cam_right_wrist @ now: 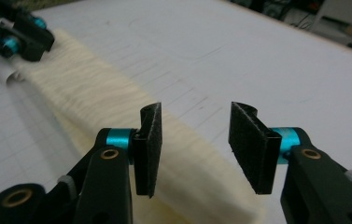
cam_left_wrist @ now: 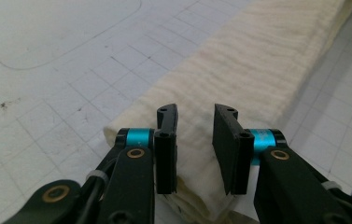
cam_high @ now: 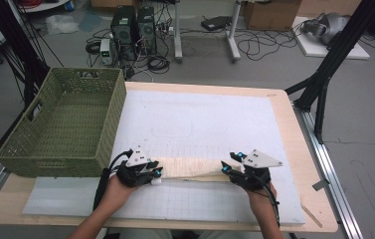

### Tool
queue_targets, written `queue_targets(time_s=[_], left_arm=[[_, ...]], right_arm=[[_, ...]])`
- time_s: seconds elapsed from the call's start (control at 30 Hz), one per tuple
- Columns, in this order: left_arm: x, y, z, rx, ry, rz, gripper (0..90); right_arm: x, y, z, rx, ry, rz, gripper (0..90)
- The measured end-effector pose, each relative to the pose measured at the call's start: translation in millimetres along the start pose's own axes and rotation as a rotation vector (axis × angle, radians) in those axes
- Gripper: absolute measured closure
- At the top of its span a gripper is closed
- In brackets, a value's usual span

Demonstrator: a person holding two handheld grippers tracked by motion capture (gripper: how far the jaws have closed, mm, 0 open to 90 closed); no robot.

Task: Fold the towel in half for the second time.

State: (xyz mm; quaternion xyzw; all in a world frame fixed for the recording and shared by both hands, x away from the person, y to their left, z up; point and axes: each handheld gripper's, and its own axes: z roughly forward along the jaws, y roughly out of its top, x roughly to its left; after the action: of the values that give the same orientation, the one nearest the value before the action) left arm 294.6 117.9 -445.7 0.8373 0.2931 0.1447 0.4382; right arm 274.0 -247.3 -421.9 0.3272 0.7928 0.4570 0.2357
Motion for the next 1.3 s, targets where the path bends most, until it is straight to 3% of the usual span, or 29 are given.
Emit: queue_targets(time_s=[0.1,0.17,0.27,0.43,0.6,0.7,0.83,0.87,0.9,0.97,1.07,1.17,1.23,1.3], left_arm=[[1.3,-1.9,0.2,0.000,-0.003,-0.010,71.2],[1.8,-1.9,0.0,0.002,-0.002,-0.010,71.6],[1.7,-2.1,0.5,0.008,-0.001,-0.008,71.6],[0.7,-1.5,2.1,0.017,0.009,-0.001,71.6],[-0.2,0.2,1.2,0.024,0.022,0.001,71.4],[0.4,6.1,-6.7,-0.015,0.035,-0.012,67.3],[4.4,14.8,-16.1,-0.109,0.028,-0.065,63.9],[6.0,15.7,-14.8,-0.110,0.024,-0.071,64.0],[7.2,15.8,-13.3,-0.100,0.023,-0.073,64.0],[8.3,13.4,-6.3,-0.070,0.009,-0.067,64.9],[8.6,9.0,2.2,-0.028,0.013,-0.052,66.5],[8.9,7.9,3.6,-0.006,0.023,-0.040,68.9],[8.6,6.9,4.1,0.009,0.028,-0.035,70.0],[7.4,5.0,5.1,0.020,0.031,-0.031,70.3]], right_arm=[[6.3,-12.5,11.1,0.062,0.057,-0.012,59.1],[6.9,-18.5,12.5,0.093,0.065,-0.025,60.7],[3.8,-25.3,8.4,0.139,0.039,-0.043,61.9],[-7.8,-34.3,-5.6,0.158,-0.015,-0.020,62.0],[-4.7,-34.3,-5.6,0.163,-0.035,-0.028,59.8],[-4.8,-31.7,-8.6,0.133,-0.032,-0.004,54.5],[-11.1,-20.7,-18.9,-0.001,-0.038,0.125,43.5],[-13.8,-15.9,-19.6,-0.014,-0.044,0.160,43.8],[-16.2,-12.1,-18.0,-0.011,-0.058,0.158,44.9],[-18.4,-7.5,-12.7,0.004,-0.068,0.163,49.2],[-14.3,-5.4,3.8,0.047,-0.043,0.141,61.7],[-6.9,-6.2,24.3,0.143,-0.024,0.097,70.0],[-7.8,-8.7,34.2,0.197,-0.043,0.084,71.3],[-11.9,-11.3,36.1,0.198,-0.061,0.102,70.7]])
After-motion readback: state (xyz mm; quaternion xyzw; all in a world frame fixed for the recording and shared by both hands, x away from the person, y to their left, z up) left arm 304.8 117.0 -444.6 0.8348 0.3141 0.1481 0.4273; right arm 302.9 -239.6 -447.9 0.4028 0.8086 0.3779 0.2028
